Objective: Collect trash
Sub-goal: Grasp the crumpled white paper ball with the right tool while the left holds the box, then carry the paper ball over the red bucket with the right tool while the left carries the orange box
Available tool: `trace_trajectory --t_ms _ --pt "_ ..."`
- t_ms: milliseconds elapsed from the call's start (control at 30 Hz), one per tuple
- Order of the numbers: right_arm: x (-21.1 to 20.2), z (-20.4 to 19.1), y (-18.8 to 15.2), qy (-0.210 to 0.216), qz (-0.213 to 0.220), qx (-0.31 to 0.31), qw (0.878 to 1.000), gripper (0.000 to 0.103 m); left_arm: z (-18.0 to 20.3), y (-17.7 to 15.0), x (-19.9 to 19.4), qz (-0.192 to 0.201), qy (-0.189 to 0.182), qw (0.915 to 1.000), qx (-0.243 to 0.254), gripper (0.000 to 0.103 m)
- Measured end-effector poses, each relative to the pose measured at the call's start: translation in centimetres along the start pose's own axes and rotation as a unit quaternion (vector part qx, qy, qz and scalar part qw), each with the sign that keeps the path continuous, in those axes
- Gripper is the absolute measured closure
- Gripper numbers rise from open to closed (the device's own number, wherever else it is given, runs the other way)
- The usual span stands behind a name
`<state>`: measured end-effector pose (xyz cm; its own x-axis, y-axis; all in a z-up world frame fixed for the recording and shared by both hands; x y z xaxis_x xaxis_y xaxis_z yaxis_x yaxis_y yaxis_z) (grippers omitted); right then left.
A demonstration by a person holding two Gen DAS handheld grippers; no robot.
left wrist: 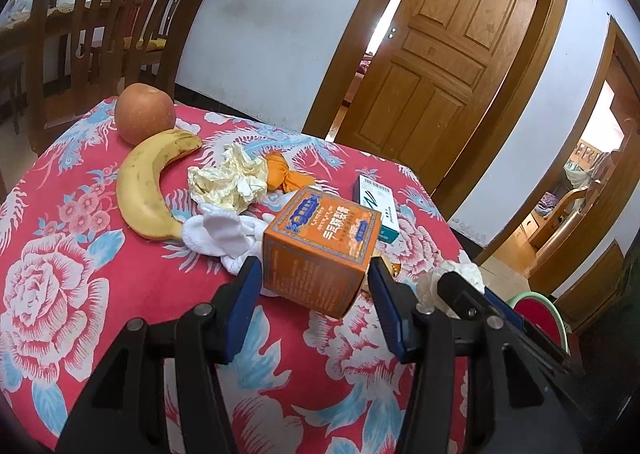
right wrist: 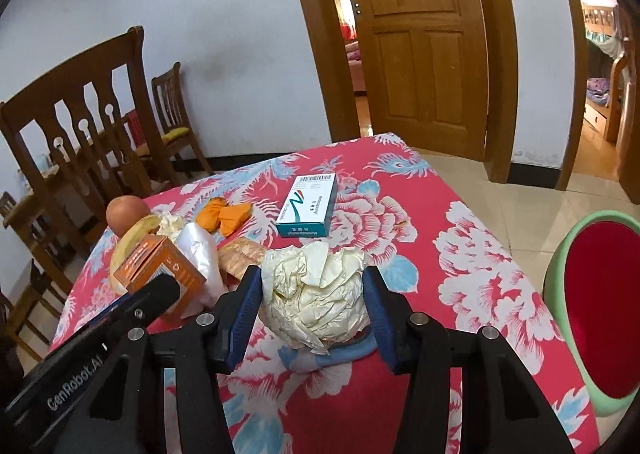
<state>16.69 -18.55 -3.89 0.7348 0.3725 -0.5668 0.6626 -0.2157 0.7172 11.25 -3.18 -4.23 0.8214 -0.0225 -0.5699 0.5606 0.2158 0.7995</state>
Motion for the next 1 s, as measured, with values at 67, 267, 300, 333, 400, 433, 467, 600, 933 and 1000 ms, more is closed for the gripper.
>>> trace_trajectory --t_ms 67,267,300,333,400,433,467,600,933,1000 --pt "0.2 0.1 -0.2 0.003 -0.006 0.004 1.000 0.051 0.1 0.0 0.0 -0.001 0.001 1.0000 0.002 0.048" --pt "-0.1 0.3 -0.2 0.003 -0.003 0.008 1.000 0.051 0.4 -0.1 -0.1 0.002 -0.003 1.0000 0.008 0.048" --pt "-0.2 0.4 -0.2 0.002 -0.002 0.009 1.000 0.051 0.5 0.0 0.0 0.002 -0.004 0.9999 0.010 0.048" --pt "-0.3 0.5 -0.2 0.002 0.000 0.010 1.000 0.051 0.6 0.0 0.0 0.002 -0.006 0.9999 0.011 0.048" --pt "-0.7 0.6 -0.1 0.006 0.004 0.013 1.000 0.051 0.7 -0.1 0.0 0.001 -0.008 0.9999 0.012 0.048" --pt "-0.8 0.7 -0.1 0.011 0.005 0.013 1.000 0.051 0.8 -0.1 0.0 0.001 -0.009 0.9999 0.015 0.048" --pt "-0.9 0.7 -0.1 0.015 0.005 0.014 1.000 0.051 0.9 0.0 0.0 0.001 -0.010 0.9998 0.017 0.048" --pt "-1.5 1.2 0.0 0.012 0.014 0.017 1.000 0.051 1.9 0.1 -0.2 0.003 -0.010 0.9994 0.034 0.048" --pt "-4.4 3.0 0.2 -0.031 0.067 -0.004 0.997 0.051 5.2 0.7 -2.1 0.001 -0.015 0.9966 0.081 0.048" --pt "-5.1 3.9 0.4 -0.021 0.070 0.016 0.997 0.051 5.6 0.7 -2.3 -0.005 -0.018 0.9965 0.082 0.048"
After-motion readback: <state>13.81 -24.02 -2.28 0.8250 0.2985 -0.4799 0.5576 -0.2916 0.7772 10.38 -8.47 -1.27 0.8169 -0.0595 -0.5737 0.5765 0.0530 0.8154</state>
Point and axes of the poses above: each gripper's, at about its wrist camera, not at the fingertips, and x roughly the way its jaws point, z to its right, y to its top, the point moved 6 cm from there along x, roughly the way its jaws point, and after that the axes turned 14 degrees about x, right-handed, at the moved point
